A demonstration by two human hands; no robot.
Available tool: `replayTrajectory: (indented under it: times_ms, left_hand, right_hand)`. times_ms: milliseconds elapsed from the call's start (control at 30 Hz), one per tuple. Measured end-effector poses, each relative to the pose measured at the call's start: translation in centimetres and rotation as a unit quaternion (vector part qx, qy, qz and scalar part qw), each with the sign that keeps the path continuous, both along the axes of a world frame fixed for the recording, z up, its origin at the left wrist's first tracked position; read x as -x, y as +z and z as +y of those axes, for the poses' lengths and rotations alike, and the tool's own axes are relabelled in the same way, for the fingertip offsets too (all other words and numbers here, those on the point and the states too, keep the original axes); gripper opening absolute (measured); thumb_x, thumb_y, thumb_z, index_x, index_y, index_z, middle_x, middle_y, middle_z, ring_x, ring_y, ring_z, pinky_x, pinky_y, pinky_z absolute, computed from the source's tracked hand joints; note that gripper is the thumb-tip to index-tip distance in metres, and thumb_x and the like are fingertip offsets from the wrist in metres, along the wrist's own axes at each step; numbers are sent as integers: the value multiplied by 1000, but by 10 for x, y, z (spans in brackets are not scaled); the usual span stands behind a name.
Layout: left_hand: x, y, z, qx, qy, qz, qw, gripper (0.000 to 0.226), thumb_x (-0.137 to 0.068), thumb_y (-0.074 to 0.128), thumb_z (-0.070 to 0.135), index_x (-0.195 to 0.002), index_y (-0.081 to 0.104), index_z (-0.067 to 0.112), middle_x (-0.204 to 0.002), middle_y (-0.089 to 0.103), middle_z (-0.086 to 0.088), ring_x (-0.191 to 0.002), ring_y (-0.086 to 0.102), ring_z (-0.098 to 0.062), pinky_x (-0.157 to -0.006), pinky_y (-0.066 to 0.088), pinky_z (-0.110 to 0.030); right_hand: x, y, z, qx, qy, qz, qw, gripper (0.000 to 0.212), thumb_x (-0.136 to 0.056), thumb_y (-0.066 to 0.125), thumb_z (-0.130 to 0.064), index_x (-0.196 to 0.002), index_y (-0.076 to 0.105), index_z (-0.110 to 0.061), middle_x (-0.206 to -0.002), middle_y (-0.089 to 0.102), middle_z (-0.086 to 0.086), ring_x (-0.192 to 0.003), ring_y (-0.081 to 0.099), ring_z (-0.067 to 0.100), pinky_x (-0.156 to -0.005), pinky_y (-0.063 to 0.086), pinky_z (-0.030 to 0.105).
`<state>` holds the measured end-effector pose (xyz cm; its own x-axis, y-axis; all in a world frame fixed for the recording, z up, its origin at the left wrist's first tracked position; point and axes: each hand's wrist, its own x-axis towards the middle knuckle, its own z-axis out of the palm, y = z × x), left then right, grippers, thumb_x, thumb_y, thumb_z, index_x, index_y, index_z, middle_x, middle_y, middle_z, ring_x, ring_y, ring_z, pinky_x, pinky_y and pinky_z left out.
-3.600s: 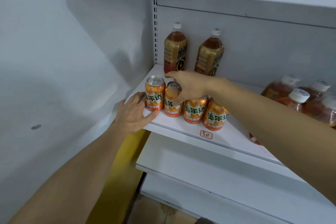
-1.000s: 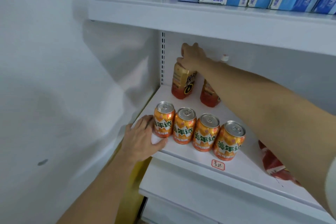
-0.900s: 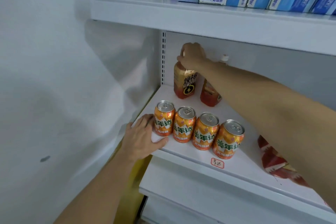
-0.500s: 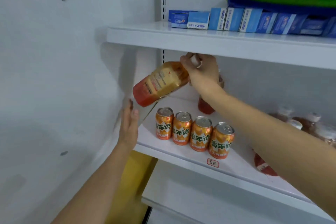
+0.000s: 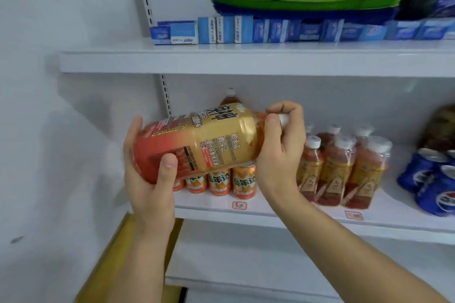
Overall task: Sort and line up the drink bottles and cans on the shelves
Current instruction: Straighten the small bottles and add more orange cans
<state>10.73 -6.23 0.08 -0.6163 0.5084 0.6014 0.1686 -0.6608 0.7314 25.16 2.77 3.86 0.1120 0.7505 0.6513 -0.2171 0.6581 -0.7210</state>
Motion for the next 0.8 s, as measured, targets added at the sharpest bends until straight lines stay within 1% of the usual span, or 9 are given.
replayTrajectory:
  times_ms: [133,267,367,433,500,533,600,700,800]
  left_hand:
    - [-51,15,18,-18,-69,82,994,102,-73,84,60,-152,33,21,-143,49,-12,-126,56,-25,-92,56,-28]
    - [-117,14,36,0,-145,110,983,122,-70,85,62,-158,22,6,-154,35,-30,-135,50,-27,-98,52,-24]
    - [-182,9,46,-20,-175,135,975,104,-77,76,68,-158,24,28,-160,31,-23,-132,47,-37,-98,52,-24]
    - [-234,0,51,-43,-209,118,970,93,-82,71,67,-157,23,41,-165,29,-8,-145,39,-34,-105,52,-46]
    - [-294,-14,59,-35,-250,71,965,90,-83,71,67,-157,24,43,-165,31,-1,-148,35,-38,-100,41,-78]
    - [-327,-21,62,-27,-278,39,960,90,-83,72,67,-157,26,43,-164,34,-1,-148,35,-40,-100,35,-83]
    - [-395,-29,64,-3,-342,-28,939,86,-80,75,66,-153,34,45,-160,41,-3,-146,39,-38,-107,30,-81]
    - [-496,-26,60,71,-407,-102,905,89,-70,81,70,-146,45,41,-143,59,1,-127,61,-29,-93,53,-64]
    - [-581,-24,68,151,-476,-174,849,107,-61,84,73,-149,44,27,-135,65,-7,-110,70,-29,-74,63,-44]
  right_hand:
    - [-69,11,-2,-39,-77,27,996,14,-97,40,-1,-100,50,-11,-81,50,-8,-70,47,1,-64,41,20]
    - [-147,25,0,-63,-145,51,986,15,-94,41,-1,-100,52,-10,-85,55,-4,-76,53,7,-68,45,23]
    - [-218,33,-2,-83,-175,65,979,14,-91,44,2,-102,52,-3,-88,60,3,-79,57,9,-72,48,24]
    - [-273,36,-8,-86,-191,46,977,16,-90,47,3,-104,52,0,-88,63,3,-79,60,11,-72,50,27]
    - [-335,37,-18,-85,-224,10,971,14,-91,50,2,-104,55,-2,-87,67,1,-81,64,15,-73,53,30]
    - [-366,39,-25,-83,-242,-10,967,13,-93,52,-1,-104,56,-6,-87,69,2,-82,66,19,-73,55,33]
    - [-428,43,-40,-73,-271,-48,959,9,-95,57,-10,-103,60,-12,-88,70,8,-83,68,28,-70,57,46]
    - [-521,52,-58,-31,-284,-85,955,11,-94,66,-18,-104,67,-14,-91,71,15,-84,69,37,-67,57,56]
    - [-606,60,-67,33,-245,-99,964,17,-91,74,-20,-106,72,-13,-95,74,14,-83,73,26,-67,62,42]
